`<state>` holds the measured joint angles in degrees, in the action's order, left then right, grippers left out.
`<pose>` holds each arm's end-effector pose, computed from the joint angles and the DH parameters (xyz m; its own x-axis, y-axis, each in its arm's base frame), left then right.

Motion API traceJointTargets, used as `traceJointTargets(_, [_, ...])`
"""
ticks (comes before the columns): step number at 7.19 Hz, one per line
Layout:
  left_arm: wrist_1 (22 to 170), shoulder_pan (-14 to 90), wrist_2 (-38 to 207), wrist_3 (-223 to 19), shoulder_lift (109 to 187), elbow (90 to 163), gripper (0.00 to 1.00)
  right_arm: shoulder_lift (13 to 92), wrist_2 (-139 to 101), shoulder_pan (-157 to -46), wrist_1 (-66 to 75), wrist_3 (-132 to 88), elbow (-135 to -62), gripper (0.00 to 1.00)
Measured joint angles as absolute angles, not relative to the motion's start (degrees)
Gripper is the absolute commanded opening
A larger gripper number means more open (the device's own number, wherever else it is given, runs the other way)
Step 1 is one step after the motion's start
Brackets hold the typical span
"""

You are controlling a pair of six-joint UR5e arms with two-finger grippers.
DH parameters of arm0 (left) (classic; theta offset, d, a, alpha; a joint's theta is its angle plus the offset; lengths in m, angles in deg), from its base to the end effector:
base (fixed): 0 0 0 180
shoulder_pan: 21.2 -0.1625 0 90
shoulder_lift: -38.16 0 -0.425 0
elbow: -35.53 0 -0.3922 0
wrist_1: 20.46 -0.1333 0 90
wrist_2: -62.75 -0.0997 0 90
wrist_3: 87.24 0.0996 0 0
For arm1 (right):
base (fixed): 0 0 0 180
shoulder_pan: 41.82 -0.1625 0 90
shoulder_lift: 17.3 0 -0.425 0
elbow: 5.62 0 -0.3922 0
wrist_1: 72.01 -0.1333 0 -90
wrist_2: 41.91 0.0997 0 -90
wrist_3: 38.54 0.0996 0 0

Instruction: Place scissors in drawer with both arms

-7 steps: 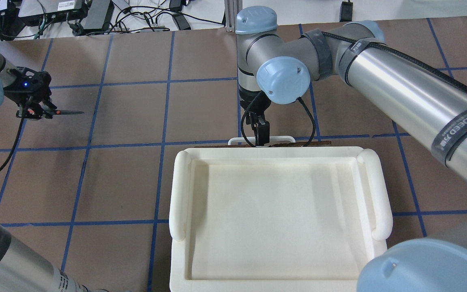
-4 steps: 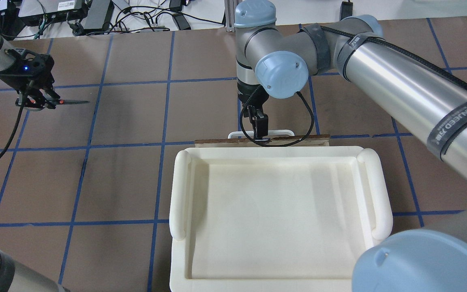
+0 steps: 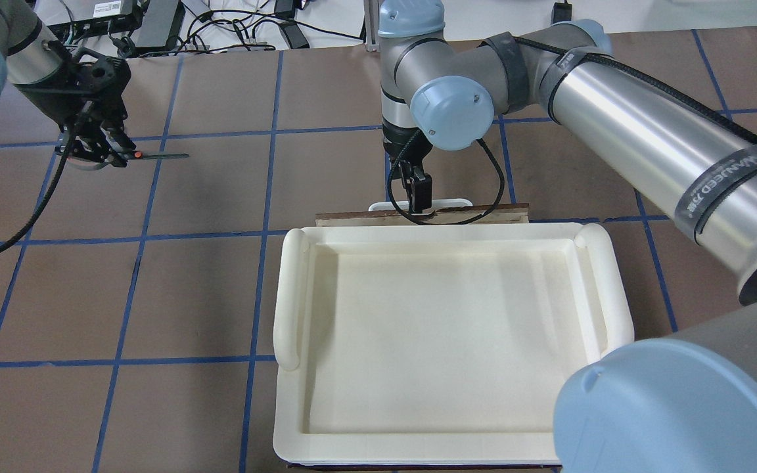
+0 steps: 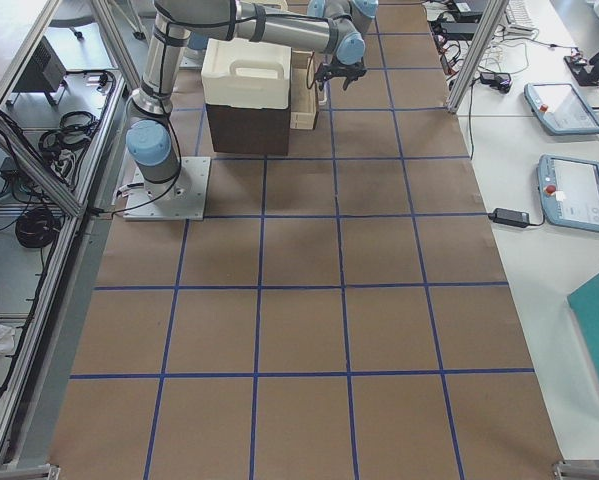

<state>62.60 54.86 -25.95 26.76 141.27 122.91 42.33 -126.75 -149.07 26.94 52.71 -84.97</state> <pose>0.0070 -0.5911 0.3995 0.1749 0.9835 0.0474 0.9839 -0.1727 -0.0459 0.3326 -0.5914 0.2808 -0.2704 0.9441 0.1887 0.9623 0.2588 0.0843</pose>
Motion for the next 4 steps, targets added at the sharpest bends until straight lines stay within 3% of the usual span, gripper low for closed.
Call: traceJointTargets(4, [67.3, 65.2, -26.2, 12.9, 137.0, 122.8, 0.00, 41.1, -126.9, -147.9, 27.3, 50.8, -83.3, 1.00])
